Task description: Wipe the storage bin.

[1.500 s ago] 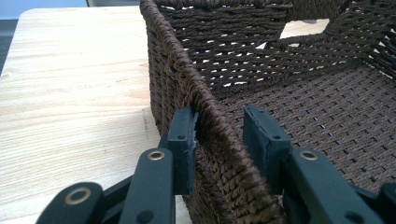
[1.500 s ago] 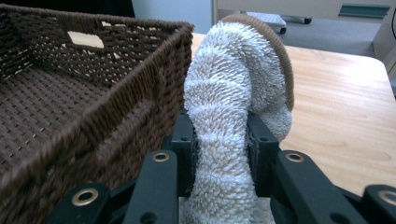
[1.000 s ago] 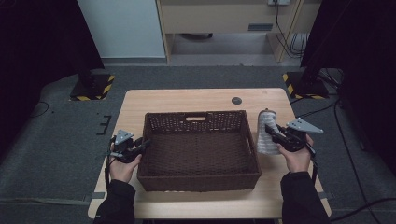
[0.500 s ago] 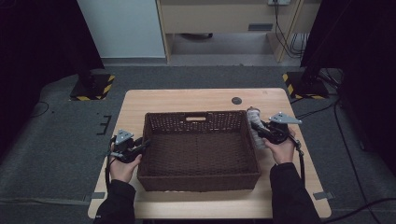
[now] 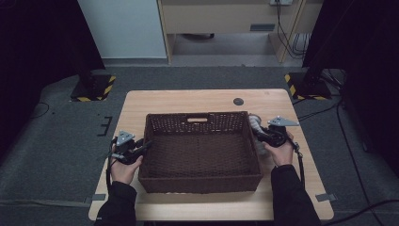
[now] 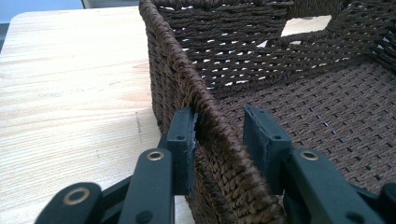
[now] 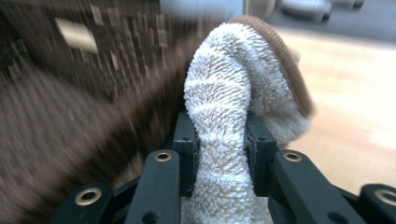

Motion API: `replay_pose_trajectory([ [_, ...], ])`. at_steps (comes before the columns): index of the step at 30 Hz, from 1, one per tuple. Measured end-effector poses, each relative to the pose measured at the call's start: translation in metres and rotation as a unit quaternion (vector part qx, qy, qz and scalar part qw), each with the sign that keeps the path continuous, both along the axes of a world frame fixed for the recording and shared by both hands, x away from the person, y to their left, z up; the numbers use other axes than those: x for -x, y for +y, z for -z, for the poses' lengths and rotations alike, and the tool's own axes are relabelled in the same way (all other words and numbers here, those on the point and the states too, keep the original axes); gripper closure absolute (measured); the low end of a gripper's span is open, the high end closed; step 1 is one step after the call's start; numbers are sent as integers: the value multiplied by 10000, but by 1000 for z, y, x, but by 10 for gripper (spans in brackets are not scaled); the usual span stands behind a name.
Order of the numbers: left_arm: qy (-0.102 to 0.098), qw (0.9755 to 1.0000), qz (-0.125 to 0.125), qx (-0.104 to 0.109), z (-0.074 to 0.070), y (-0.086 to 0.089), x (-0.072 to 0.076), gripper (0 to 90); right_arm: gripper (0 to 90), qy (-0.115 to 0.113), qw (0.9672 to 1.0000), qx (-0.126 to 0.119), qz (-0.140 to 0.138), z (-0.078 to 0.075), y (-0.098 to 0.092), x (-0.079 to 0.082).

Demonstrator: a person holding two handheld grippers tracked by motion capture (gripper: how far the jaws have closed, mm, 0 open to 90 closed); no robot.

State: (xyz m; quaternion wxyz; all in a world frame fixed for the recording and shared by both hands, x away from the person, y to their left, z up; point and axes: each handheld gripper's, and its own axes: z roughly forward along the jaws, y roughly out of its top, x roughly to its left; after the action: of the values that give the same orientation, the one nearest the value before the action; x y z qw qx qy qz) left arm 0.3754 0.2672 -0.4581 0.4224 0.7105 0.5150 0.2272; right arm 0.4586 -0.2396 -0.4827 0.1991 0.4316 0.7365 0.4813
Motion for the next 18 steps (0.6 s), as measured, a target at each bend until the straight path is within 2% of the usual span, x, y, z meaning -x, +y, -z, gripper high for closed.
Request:
replay_pose_trajectory([
  [3, -2, 10000, 1, -12, 0, 0, 0, 633, 718, -353, 9989, -314, 80, -18, -4, 1],
  [5, -6, 10000, 3, -14, 0, 0, 0, 633, 718, -470, 9985, -276, 83, -24, -3, -2],
  [7, -8, 10000, 7, -9, 0, 0, 0, 633, 718, -473, 9986, -228, 46, -24, -1, -5],
  [9, -9, 10000, 11, -3, 0, 0, 0, 632, 721, -423, 9989, -209, 5, -19, 2, -9],
  [11, -9, 10000, 11, -5, 0, 0, 0, 631, 723, -274, 9995, -166, 2, -12, 3, -12],
  [14, -11, 10000, 8, -6, 0, 0, 0, 631, 723, 13, 9999, 142, -73, 1, 6, -16],
  [15, -10, 10000, 8, -4, 0, 0, 0, 632, 723, 33, 9998, 195, -82, 6, 8, -16],
  [18, -11, 10000, 9, -2, 0, 0, 0, 631, 724, 279, 9990, 334, -92, 21, 10, -16],
])
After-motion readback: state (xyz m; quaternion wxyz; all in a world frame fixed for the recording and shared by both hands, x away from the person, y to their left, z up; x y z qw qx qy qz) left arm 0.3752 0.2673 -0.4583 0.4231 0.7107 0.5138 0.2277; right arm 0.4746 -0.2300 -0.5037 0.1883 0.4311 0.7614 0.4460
